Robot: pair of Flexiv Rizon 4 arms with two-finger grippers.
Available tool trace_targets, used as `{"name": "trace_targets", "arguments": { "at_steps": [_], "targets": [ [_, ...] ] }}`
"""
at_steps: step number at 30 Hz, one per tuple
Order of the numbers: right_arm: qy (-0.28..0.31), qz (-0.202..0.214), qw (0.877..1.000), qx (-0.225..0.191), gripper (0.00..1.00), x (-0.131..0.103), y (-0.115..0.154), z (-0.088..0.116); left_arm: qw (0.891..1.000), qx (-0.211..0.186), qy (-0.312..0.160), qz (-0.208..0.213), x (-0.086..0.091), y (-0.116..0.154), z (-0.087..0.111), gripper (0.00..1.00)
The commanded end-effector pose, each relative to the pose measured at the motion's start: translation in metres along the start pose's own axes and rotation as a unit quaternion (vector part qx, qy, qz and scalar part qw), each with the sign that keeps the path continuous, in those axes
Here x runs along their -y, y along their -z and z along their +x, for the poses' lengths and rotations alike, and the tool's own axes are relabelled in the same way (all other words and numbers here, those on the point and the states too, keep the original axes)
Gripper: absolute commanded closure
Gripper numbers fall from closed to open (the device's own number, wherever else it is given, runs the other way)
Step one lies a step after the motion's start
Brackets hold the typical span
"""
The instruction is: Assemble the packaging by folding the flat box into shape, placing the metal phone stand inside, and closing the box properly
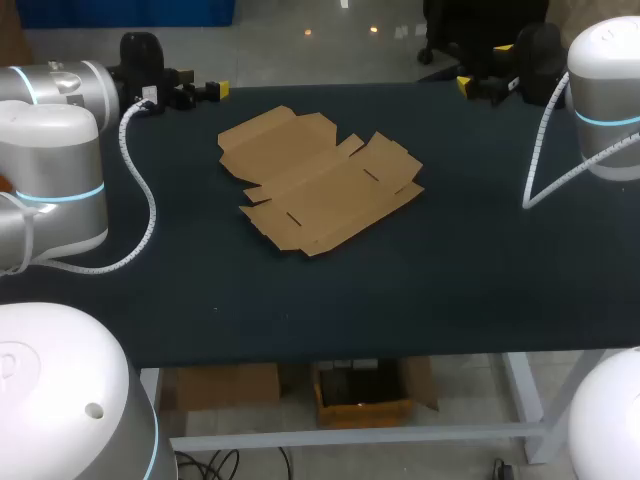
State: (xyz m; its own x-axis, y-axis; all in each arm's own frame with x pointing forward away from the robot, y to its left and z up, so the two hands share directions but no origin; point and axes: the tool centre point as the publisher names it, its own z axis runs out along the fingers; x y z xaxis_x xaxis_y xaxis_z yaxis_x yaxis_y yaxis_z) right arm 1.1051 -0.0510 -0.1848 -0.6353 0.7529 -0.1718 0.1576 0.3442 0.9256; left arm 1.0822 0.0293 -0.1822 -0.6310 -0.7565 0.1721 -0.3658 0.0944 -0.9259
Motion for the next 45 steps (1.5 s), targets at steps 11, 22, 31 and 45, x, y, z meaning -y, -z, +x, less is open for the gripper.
{"name": "trace_targets", "arguments": {
  "at_steps": [11,22,31,45],
  "targets": [
    [0.0,0.0,1.0,0.001,0.0,0.0,0.0,0.001,1.0,0.0,0.0,0.0,0.0,0.0,0.0,0.0],
    [0.0,0.0,1.0,0.001,0.0,0.0,0.0,0.001,1.0,0.0,0.0,0.0,0.0,0.0,0.0,0.0],
    [0.0,0.0,1.0,0.001,0.0,0.0,0.0,0.001,1.0,0.006,0.0,-0.001,0.002,0.002,0.002,0.0],
    [-0.039,0.116,0.99,-0.075,0.0,-0.004,0.007,-0.017,0.995,0.061,0.036,-0.066,0.017,0.043,0.031,0.0]
  ]
}}
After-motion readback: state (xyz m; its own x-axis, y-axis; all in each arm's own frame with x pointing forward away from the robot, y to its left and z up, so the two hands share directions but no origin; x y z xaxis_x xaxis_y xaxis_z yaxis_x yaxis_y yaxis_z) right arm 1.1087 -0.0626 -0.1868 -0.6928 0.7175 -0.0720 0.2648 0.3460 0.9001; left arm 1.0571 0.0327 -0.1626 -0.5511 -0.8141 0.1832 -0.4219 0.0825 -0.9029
